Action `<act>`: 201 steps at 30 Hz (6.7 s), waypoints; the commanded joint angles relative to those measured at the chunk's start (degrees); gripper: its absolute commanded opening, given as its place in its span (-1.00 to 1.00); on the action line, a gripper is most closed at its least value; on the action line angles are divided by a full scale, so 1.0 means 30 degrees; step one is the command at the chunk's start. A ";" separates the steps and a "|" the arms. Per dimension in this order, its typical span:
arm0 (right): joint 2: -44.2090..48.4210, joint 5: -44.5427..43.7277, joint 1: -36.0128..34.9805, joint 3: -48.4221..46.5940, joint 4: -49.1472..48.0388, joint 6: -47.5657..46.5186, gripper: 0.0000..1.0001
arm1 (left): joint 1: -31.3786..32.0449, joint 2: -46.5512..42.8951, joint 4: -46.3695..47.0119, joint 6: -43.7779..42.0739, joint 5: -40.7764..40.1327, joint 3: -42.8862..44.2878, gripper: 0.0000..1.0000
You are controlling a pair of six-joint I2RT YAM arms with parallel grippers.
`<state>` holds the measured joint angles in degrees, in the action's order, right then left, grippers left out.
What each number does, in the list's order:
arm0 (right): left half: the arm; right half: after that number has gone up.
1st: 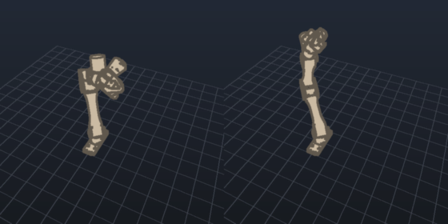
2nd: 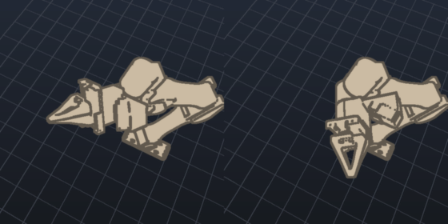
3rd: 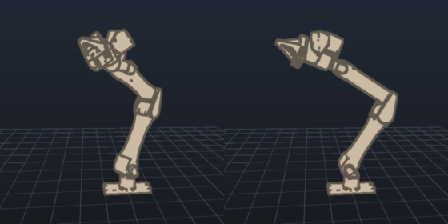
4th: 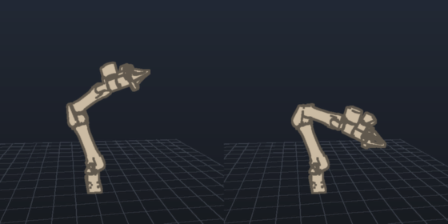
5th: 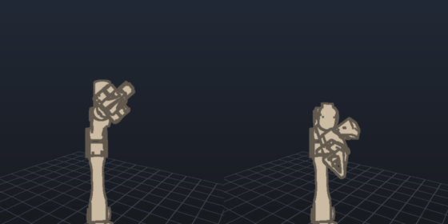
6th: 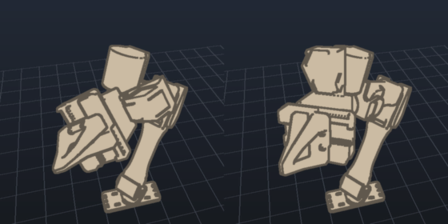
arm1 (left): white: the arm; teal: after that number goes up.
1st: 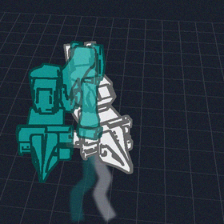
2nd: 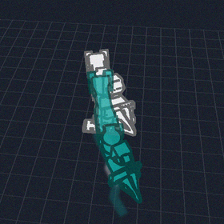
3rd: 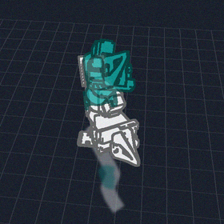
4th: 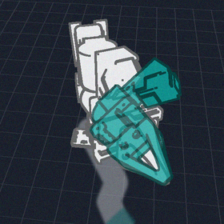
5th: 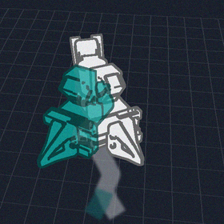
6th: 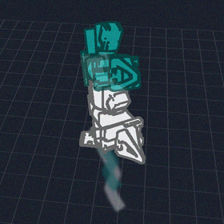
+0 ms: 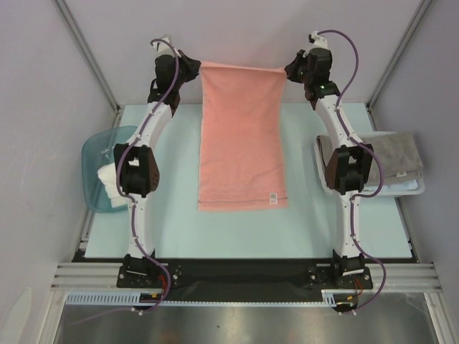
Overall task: Fold and stack the towels
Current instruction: Fold the towel
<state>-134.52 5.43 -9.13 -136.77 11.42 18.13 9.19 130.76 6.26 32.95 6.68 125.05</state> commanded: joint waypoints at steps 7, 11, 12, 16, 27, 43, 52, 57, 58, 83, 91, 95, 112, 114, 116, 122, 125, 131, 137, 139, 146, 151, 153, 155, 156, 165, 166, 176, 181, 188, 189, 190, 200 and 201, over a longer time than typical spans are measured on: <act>0.2561 -0.0726 0.0230 0.2051 -0.0936 -0.0477 -1.00 | -0.0837 -0.2857 0.1663 -0.0348 0.0234 -0.2190 -1.00; 0.4754 -0.0727 0.0171 0.4946 -0.1169 -0.0360 -1.00 | -0.0866 -0.4589 0.1837 -0.0524 0.0235 -0.4385 -0.99; 0.5022 -0.0727 0.0142 0.5361 -0.1141 -0.0244 -1.00 | -0.0866 -0.4998 0.1954 -0.0524 0.0235 -0.4883 -0.99; 0.6604 -0.0697 -0.0005 0.7763 -0.1638 0.0020 -1.00 | -0.0866 -0.6874 0.2803 -0.0378 0.0147 -0.8159 -1.00; 0.9652 -0.0697 -0.0357 1.1574 -0.2137 0.0197 -1.00 | -0.0896 -1.0068 0.4065 0.0003 0.0206 -1.2621 -0.99; 1.3197 -0.1049 -0.0679 1.5442 -0.2371 0.0285 -1.00 | -0.0896 -1.3292 0.4592 0.0208 0.0235 -1.6165 -0.99; 1.4749 -0.1195 -0.0708 1.7198 -0.2518 0.0402 -1.00 | -0.0896 -1.4845 0.4651 0.0296 0.0294 -1.7689 -0.99; 1.5454 -0.1224 -0.0854 1.7903 -0.2576 0.0402 -1.00 | -0.0896 -1.5577 0.4680 0.0354 0.0293 -1.8538 -0.99; 1.5542 -0.1254 -0.0884 1.7991 -0.2547 0.0402 -1.00 | -0.0896 -1.5666 0.4680 0.0384 0.0294 -1.8598 -0.99; 1.8237 -0.1489 -0.1352 2.0715 -0.2283 0.0606 -1.00 | -0.0896 -1.8390 0.4650 0.0531 0.0294 -2.1644 -0.99; 1.9262 -0.1547 -0.1529 2.2444 -0.2517 0.0753 -1.00 | -0.0896 -1.9005 0.5119 0.0969 0.0382 -2.3431 -0.99; 1.9673 -0.1547 -0.1616 2.3001 -0.2401 0.0782 -1.00 | -0.0896 -1.9590 0.5383 0.1145 0.0352 -2.4427 -0.99; 2.2104 -0.1605 -0.2642 2.6224 -0.1376 0.1281 -1.00 | -0.0779 -2.2080 0.4681 0.1907 0.0762 -2.7885 -0.99; 2.2426 -0.1635 -0.2671 2.6429 -0.1112 0.1223 -1.00 | -0.0691 -2.2257 0.4505 0.1937 0.0850 -2.8120 -0.99; 2.2748 -0.1548 -0.2671 2.6546 -0.0791 0.1193 -1.00 | -0.0603 -2.2607 0.4301 0.1937 0.0850 -2.8382 -1.00; 2.3422 -0.0903 -0.2701 2.7337 -0.0059 0.1193 -1.00 | -0.0456 -2.3458 0.3334 0.2083 0.0996 -2.8939 -0.99; 2.3628 -0.0756 -0.2759 2.7835 0.0352 0.1280 -1.00 | -0.0281 -2.3752 0.2982 0.2200 0.1085 -2.9407 -0.99; 2.4009 -0.0463 -0.2847 2.9006 0.0880 0.1398 -1.00 | 0.0100 -2.4572 0.2249 0.2260 0.1202 -3.0432 -0.99; 2.4126 0.0064 -0.3080 3.0469 0.0998 0.1427 -1.00 | 0.0335 -2.5362 0.1576 0.2229 0.1289 -3.1603 -0.99; 2.4127 0.0181 -0.3111 3.0852 0.0998 0.1427 -1.00 | 0.0452 -2.5539 0.1313 0.2201 0.1290 -3.1927 -0.99; 2.4068 0.0299 -0.3286 3.2054 0.1232 0.1603 -1.00 | 0.0891 -2.6125 0.0169 0.2288 0.1406 -3.3391 -0.99; 2.3776 0.0415 -0.3462 3.2580 0.1612 0.1691 -1.00 | 0.1301 -2.6447 -0.0678 0.2552 0.1378 -3.4301 -0.99; 2.3716 0.0620 -0.3608 3.2815 0.1555 0.1807 -1.00 | 0.1418 -2.6564 -0.1002 0.2698 0.1378 -3.4682 -0.99; 2.3658 0.0592 -0.3812 3.3224 0.1525 0.1982 -1.00 | 0.1448 -2.6740 -0.1266 0.2844 0.1406 -3.5062 -0.95; 2.3600 0.0563 -0.3843 3.3314 0.1525 0.2042 -0.99 | 0.1506 -2.6712 -0.1354 0.2845 0.1378 -3.5180 -0.91; 2.2780 -0.0198 -0.4605 3.4194 0.1671 0.2423 -0.24 | 0.1624 -2.5716 -0.1472 0.2523 0.2256 -3.5854 -0.49; 2.2721 -0.0402 -0.4605 3.4077 0.1817 0.2481 -0.22 | 0.1624 -2.5744 -0.1559 0.2465 0.2344 -3.5855 -0.45; 1.8099 -0.1810 -0.3612 2.7295 0.0972 0.1899 0.14 | 0.1449 -2.2444 -0.2966 0.1704 -0.0495 -2.9076 -0.13; 1.2657 -0.1254 -0.2555 2.2600 -0.0230 0.1516 0.11 | 0.0746 -1.6409 -0.2351 0.1146 -0.1202 -2.4349 -0.10; 0.6526 -0.0406 -0.1618 1.5919 0.0059 0.1164 0.04 | 0.0013 -0.7471 -0.3431 -0.0434 0.0994 -1.5949 -0.14; 0.5243 -0.0317 -0.1500 1.5245 0.0234 0.1164 0.04 | -0.0132 -0.5897 -0.3841 -0.0784 0.0910 -1.5121 -0.14; 0.4708 -0.0258 -0.1354 1.4020 0.0497 0.1077 0.04 | -0.0221 -0.5330 -0.4077 -0.0933 0.1083 -1.4475 -0.14; 0.1393 0.0416 -0.0767 1.0610 0.1789 0.0841 0.04 | -0.0720 -0.0522 -0.5720 -0.1315 0.2461 -0.9256 -0.13; 0.1305 0.0532 -0.0767 1.0609 0.1818 0.0812 0.04 | -0.0720 -0.0404 -0.5778 -0.1344 0.2520 -0.9224 -0.14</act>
<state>-130.10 5.37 -11.55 -101.75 16.19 21.76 7.16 128.66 -9.61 30.74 12.01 94.26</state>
